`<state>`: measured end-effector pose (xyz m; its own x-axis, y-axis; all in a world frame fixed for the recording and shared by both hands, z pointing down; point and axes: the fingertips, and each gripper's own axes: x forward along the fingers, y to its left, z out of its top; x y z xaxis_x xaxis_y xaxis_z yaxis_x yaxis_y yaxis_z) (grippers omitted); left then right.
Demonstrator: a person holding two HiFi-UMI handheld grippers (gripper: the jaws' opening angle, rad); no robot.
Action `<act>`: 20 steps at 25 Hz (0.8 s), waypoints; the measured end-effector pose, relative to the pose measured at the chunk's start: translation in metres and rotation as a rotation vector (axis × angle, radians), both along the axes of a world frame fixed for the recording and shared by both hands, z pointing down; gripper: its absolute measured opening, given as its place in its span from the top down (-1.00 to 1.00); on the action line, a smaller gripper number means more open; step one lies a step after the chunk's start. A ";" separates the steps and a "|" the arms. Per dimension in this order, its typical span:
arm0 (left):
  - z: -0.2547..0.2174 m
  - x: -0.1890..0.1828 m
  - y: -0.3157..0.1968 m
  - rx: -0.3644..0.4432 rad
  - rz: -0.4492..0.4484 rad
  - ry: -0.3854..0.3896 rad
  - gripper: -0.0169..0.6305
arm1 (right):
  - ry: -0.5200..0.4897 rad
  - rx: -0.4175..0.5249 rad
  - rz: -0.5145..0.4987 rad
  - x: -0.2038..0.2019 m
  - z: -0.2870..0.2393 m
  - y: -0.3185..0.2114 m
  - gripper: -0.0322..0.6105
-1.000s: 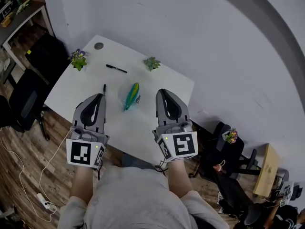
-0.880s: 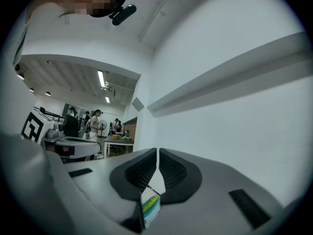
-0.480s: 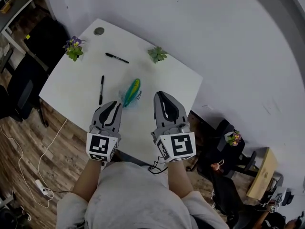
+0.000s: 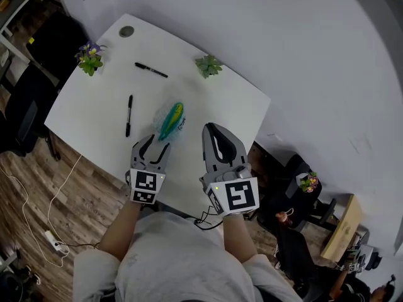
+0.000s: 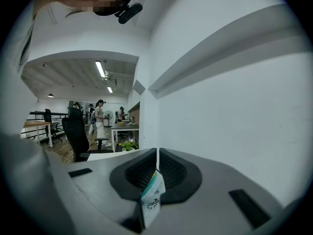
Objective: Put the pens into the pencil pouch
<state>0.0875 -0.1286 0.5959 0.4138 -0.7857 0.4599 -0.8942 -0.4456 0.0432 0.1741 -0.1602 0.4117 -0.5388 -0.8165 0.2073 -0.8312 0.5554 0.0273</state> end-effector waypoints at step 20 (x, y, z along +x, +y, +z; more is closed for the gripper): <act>-0.040 -0.006 -0.017 0.141 0.006 -0.046 0.75 | 0.003 -0.004 -0.023 -0.001 0.003 0.001 0.79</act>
<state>0.0819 -0.1454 0.5562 0.3997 -0.8412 0.3642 -0.8909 -0.4500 -0.0614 0.1733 -0.1588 0.4147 -0.5566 -0.8033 0.2119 -0.8182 0.5742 0.0279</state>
